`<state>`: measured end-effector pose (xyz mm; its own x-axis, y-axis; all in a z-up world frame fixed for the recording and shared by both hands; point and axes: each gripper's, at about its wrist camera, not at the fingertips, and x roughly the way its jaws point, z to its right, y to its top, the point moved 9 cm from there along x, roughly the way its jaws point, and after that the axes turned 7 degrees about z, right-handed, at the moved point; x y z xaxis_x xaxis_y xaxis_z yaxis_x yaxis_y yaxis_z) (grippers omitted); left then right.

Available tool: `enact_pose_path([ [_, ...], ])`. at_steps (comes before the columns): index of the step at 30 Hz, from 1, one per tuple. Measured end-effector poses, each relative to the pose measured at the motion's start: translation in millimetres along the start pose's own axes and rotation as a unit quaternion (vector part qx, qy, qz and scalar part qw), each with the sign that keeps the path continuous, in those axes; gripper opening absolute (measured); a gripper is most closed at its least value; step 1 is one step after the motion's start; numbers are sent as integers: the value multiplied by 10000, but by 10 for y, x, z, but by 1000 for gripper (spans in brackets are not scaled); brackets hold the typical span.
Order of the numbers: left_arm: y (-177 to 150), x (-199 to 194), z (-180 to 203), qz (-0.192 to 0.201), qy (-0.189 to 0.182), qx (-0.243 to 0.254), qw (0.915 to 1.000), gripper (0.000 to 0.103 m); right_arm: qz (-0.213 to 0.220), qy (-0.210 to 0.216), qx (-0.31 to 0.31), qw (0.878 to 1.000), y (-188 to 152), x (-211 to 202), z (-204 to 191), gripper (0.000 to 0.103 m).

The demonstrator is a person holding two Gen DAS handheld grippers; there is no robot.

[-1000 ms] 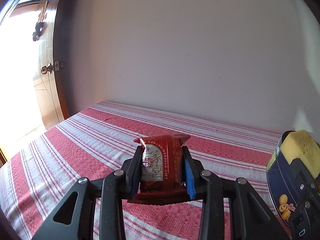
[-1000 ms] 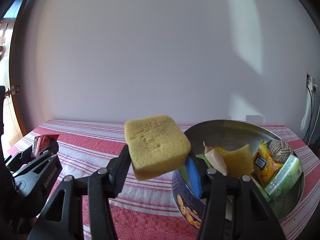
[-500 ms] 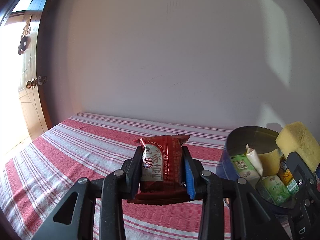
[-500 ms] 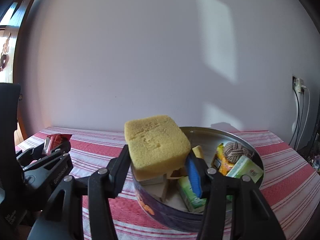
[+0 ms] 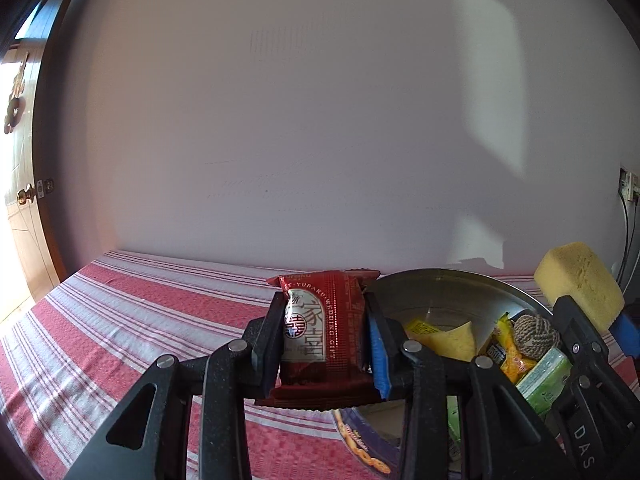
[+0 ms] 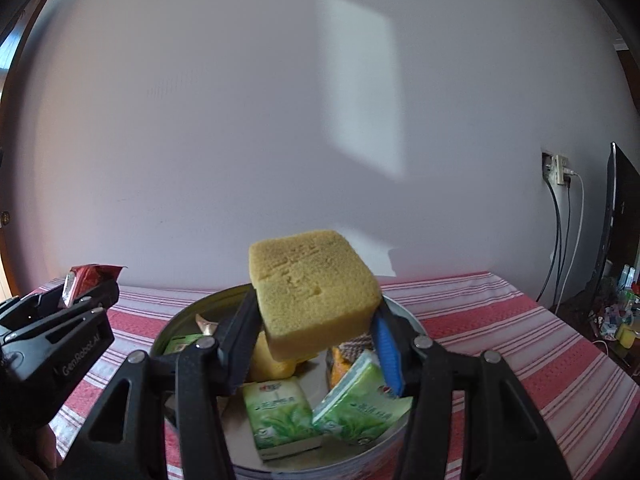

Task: Organize objects
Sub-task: 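Carry the yellow sponge and red packet over the silver tin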

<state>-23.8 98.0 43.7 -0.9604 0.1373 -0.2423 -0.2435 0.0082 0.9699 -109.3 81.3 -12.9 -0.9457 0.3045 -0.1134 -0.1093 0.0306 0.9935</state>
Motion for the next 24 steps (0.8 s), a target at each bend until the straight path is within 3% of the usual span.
enact_pose_path([
  [10, -61, 306, 394, -240, -223, 88, 9994, 39, -208, -234, -28, 9995, -30, 399, 43, 53],
  [15, -94, 430, 480, -352, -265, 100, 9990, 39, -443, -172, -22, 9989, -93, 482, 24, 53],
  [19, -191, 517, 525, -514, -261, 180, 9982, 39, -581, -93, -214, 9980, -171, 297, 184, 53],
  [24, -308, 608, 513, -722, -229, 252, 9968, 39, -1006, 163, -176, 9946, -324, 455, 223, 53],
])
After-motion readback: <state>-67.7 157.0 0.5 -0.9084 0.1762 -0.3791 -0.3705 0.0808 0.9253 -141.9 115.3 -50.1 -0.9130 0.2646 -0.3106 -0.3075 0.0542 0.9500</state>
